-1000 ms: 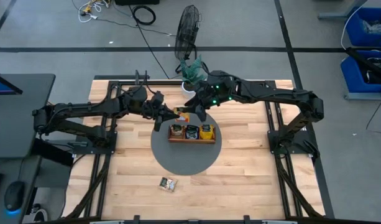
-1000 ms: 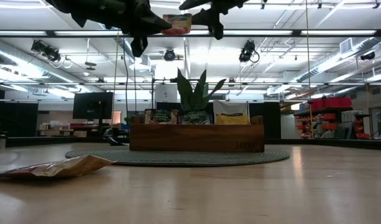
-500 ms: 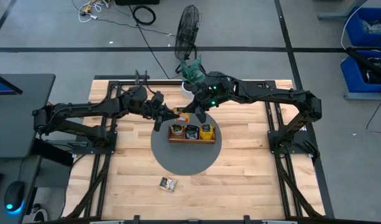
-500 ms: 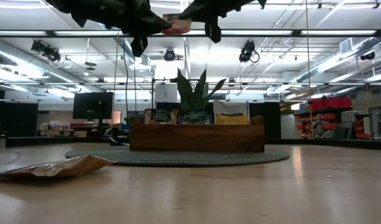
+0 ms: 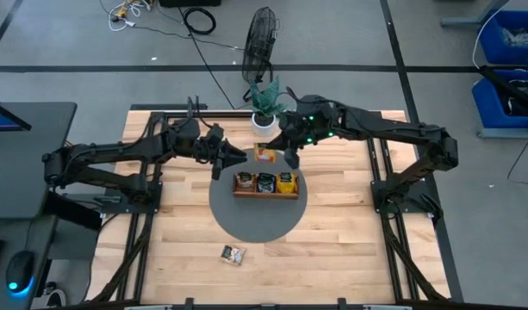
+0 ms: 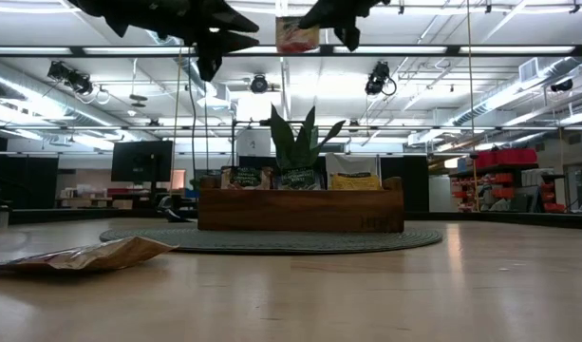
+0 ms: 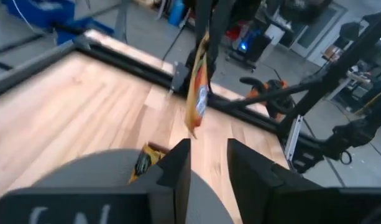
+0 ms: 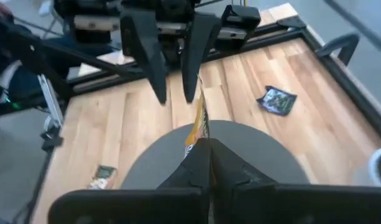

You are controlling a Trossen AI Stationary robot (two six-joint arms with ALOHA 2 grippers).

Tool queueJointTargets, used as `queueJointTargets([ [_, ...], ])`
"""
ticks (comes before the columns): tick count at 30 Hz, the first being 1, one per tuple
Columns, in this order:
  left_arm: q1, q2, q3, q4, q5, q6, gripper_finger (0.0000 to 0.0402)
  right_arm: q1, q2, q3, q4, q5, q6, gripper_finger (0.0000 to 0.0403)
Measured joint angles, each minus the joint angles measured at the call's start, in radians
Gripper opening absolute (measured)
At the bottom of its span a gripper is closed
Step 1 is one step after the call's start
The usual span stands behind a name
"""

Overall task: Pick & Place Tea
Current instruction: Put the yellow tea bag into the right section of the wooden organizer

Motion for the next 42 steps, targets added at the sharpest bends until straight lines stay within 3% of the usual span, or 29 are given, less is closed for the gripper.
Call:
queueJointTargets([
  [6,0.036,-0.078,0.0,0.009,-0.031,0.001,0.0118,0.011,-0.078,-0.076,0.025,0.006,-0.052,0.0001],
  [18,0.148,-0.197,0.0,-0.009,-0.031,-0.005,0.0117,0.071,-0.299,-0.5,0.247,0.104,-0.078,0.0],
  [27,0.202,-0.216,0.0,-0.024,-0.031,-0.072,0.0117,0.154,-0.295,-0.72,0.409,0.181,-0.234,0.0],
  [33,0.215,-0.216,0.0,-0.023,-0.031,-0.082,0.0117,0.171,-0.295,-0.853,0.572,0.225,-0.253,0.0],
  [42,0.234,-0.216,0.0,-0.023,-0.031,-0.117,0.0117,0.171,-0.237,-0.926,0.696,0.244,-0.307,0.0],
])
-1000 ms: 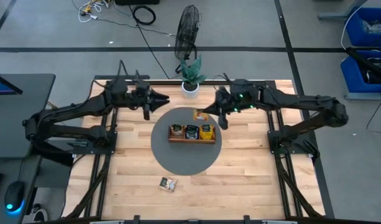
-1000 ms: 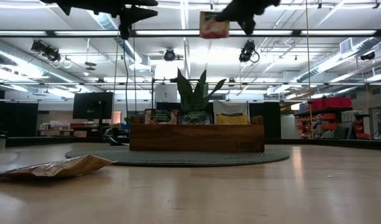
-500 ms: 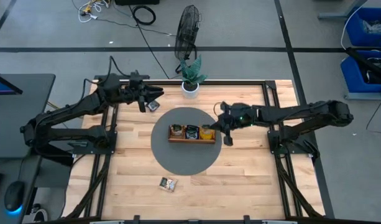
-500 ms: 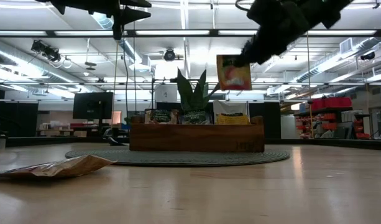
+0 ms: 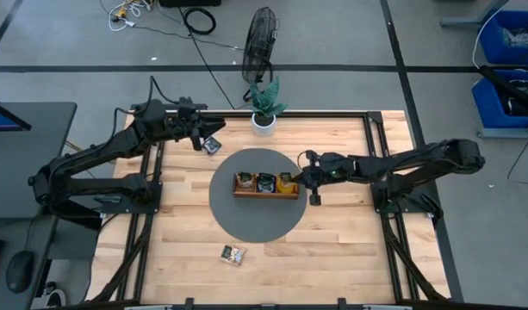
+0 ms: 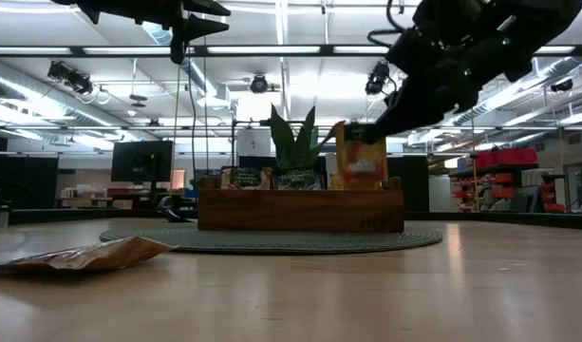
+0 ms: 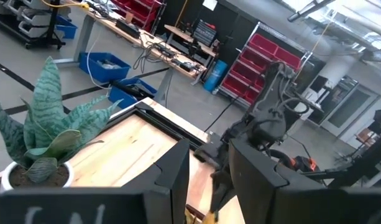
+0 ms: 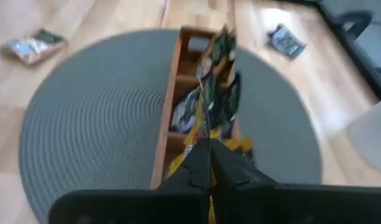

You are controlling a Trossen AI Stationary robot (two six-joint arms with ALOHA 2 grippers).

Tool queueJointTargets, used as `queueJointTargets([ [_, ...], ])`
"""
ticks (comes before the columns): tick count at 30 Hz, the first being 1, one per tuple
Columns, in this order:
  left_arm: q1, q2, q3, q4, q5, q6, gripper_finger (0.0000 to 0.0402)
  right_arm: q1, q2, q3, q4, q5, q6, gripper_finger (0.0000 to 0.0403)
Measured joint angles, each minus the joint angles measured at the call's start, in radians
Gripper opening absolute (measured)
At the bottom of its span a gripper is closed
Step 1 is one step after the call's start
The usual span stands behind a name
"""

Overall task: Pick & Place Tea
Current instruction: Put the yellow tea bag into the right section of the wooden organizer, then put the brown tea bag into the left section of the wooden organizer

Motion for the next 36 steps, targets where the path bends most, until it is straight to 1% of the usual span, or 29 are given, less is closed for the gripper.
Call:
queueJointTargets([
  [11,0.0,0.0,0.0,0.0,0.0,-0.019,0.0117,0.002,0.168,-0.001,0.086,-0.004,-0.008,0.0],
  [20,0.0,0.0,0.0,0.001,0.0,-0.019,0.0116,0.002,0.184,-0.001,0.075,-0.007,0.047,0.0004],
  [24,0.0,0.0,0.0,0.001,0.0,-0.018,0.0117,0.002,0.183,-0.001,0.076,-0.028,0.049,0.0025],
  [27,0.0,0.0,0.0,0.001,0.0,-0.016,0.0117,0.003,0.179,0.0,0.076,-0.032,0.082,0.0046],
  [32,0.0,0.0,0.0,0.001,0.0,-0.016,0.0117,0.003,0.149,0.001,0.076,-0.023,0.09,0.0092],
  [36,0.0,0.0,0.0,-0.008,0.0,-0.016,0.0117,0.003,0.091,0.008,0.076,-0.023,0.102,0.0132],
])
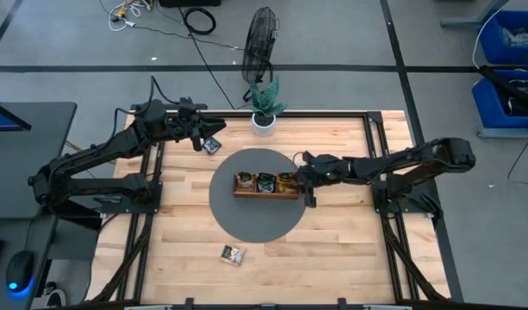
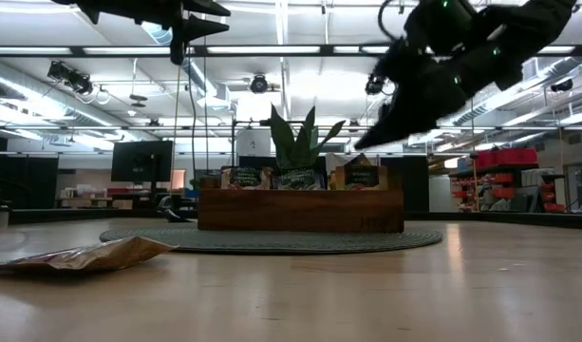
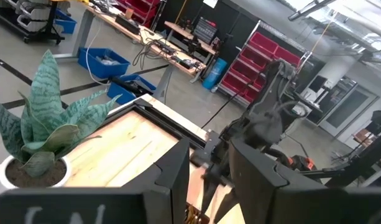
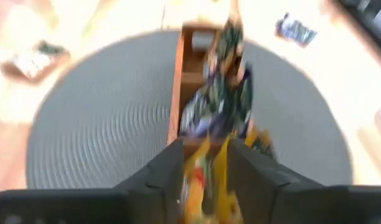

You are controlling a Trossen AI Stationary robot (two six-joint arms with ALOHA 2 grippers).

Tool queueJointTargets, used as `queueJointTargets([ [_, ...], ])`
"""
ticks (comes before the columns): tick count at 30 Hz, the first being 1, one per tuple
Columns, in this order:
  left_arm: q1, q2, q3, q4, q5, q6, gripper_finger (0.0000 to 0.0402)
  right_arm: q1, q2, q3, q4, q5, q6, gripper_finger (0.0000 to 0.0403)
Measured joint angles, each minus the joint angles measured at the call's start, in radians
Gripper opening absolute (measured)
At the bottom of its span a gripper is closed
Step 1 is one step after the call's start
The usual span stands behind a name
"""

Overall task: Pick & Place Tea
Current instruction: Put the brown tea bag into the left section of the wooden organizer

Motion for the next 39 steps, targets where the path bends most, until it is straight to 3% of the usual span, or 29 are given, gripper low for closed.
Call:
queueJointTargets([
  [5,0.0,0.0,0.0,-0.031,-0.003,0.009,0.0117,-0.001,-0.078,0.036,0.001,0.02,0.033,0.0167],
  [12,0.0,0.0,0.0,-0.093,-0.042,0.021,0.0117,-0.002,-0.117,0.108,-0.049,0.106,0.239,0.0168],
  [15,-0.001,0.0,0.0,-0.149,-0.023,0.0,0.0117,-0.002,-0.117,0.147,-0.101,0.102,0.308,0.0151],
  [18,-0.012,0.0,0.0,-0.232,0.075,0.026,0.0117,-0.002,-0.117,0.178,-0.157,0.095,0.338,0.0121],
  [21,-0.038,0.001,0.0,-0.329,0.136,0.046,0.0117,-0.002,-0.117,0.188,-0.176,0.087,0.337,0.0078],
  [25,-0.077,0.001,0.0,-0.418,0.141,0.078,0.0117,-0.002,-0.117,0.193,-0.177,0.032,0.342,0.0011],
  [32,-0.099,0.001,0.0,-0.455,0.139,0.087,0.0117,0.002,-0.117,0.193,-0.179,-0.055,0.519,0.0008],
  [39,-0.216,0.008,0.001,-0.485,0.218,0.124,0.0117,0.038,-0.117,0.193,-0.217,-0.066,0.536,0.0008],
])
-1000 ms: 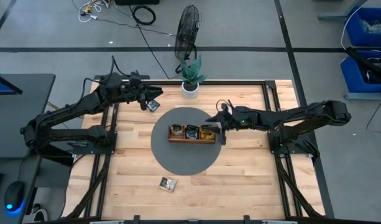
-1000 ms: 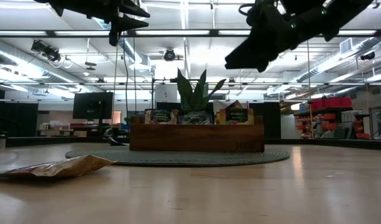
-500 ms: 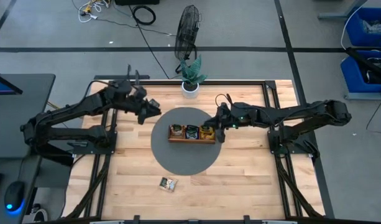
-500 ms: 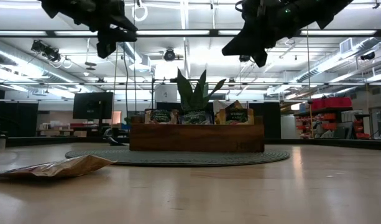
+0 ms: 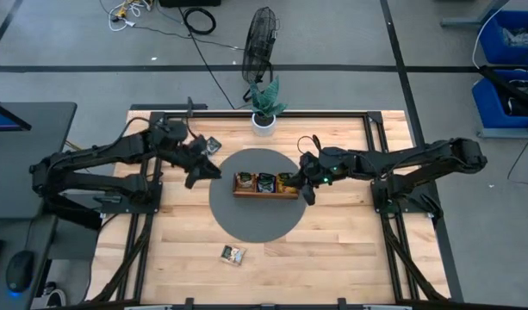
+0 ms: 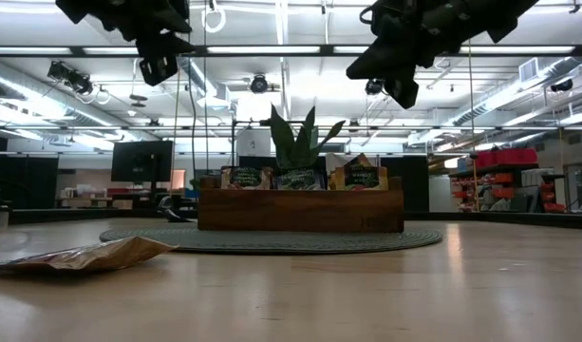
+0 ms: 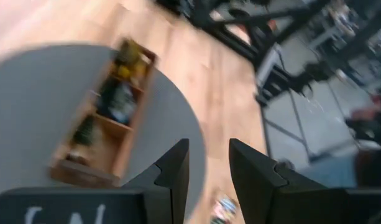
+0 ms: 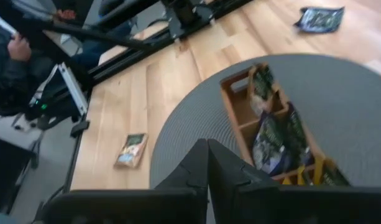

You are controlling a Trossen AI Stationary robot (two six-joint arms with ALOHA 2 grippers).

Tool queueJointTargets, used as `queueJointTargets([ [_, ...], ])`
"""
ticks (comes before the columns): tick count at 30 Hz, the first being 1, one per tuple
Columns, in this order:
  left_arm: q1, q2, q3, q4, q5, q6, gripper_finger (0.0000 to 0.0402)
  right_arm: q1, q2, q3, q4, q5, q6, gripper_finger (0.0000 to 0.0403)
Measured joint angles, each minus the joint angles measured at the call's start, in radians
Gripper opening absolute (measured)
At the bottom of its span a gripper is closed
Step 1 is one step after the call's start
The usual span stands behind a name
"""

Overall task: Pick & Place Tea
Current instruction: Put the brown tea bag into the left section of the wooden organizer

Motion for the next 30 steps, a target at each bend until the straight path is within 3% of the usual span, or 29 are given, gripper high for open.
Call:
queueJointTargets([
  [5,-0.146,0.044,0.0,0.001,0.0,-0.074,0.0117,0.029,0.0,0.0,-0.018,-0.021,0.002,0.0008],
  [9,-0.27,0.121,0.0,0.005,-0.061,-0.161,0.0117,0.057,0.0,0.0,-0.026,-0.037,0.002,0.0008],
  [15,-0.408,0.284,0.0,0.026,-0.068,-0.52,0.0117,0.093,0.0,0.0,-0.039,-0.046,-0.005,0.0009],
  [20,-0.522,0.414,0.0,0.169,-0.065,-0.707,0.0117,0.114,0.0,0.0,-0.053,-0.048,-0.037,0.0009],
  [24,-0.597,0.505,0.0,0.316,-0.145,-0.839,0.0117,0.112,0.0,0.0,-0.06,-0.047,-0.04,0.0009],
  [30,-0.657,0.608,0.0,0.328,-0.2,-1.196,0.0117,0.114,0.0,0.0,-0.062,-0.048,-0.025,0.0009],
])
